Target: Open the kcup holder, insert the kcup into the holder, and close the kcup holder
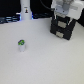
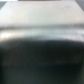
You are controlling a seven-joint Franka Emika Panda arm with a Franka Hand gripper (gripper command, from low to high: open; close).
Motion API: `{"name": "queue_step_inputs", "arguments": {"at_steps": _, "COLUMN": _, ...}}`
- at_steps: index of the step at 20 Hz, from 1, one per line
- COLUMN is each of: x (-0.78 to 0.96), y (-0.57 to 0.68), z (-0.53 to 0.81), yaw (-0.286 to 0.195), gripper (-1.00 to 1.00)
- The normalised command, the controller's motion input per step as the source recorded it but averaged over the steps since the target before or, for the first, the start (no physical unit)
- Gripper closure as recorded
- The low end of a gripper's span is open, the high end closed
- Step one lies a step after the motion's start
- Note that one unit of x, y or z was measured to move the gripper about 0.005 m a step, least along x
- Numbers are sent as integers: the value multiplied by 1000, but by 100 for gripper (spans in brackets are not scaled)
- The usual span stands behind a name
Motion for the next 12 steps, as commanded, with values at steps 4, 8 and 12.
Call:
{"name": "queue_step_inputs", "arguments": {"at_steps": 4, "x": -13, "y": -1, "z": -14, "yaw": 2, "gripper": 100}}
{"name": "queue_step_inputs", "arguments": {"at_steps": 8, "x": 160, "y": -6, "z": 11, "yaw": -3, "gripper": 100}}
{"name": "queue_step_inputs", "arguments": {"at_steps": 12, "x": 142, "y": 0, "z": 7, "yaw": -23, "gripper": 100}}
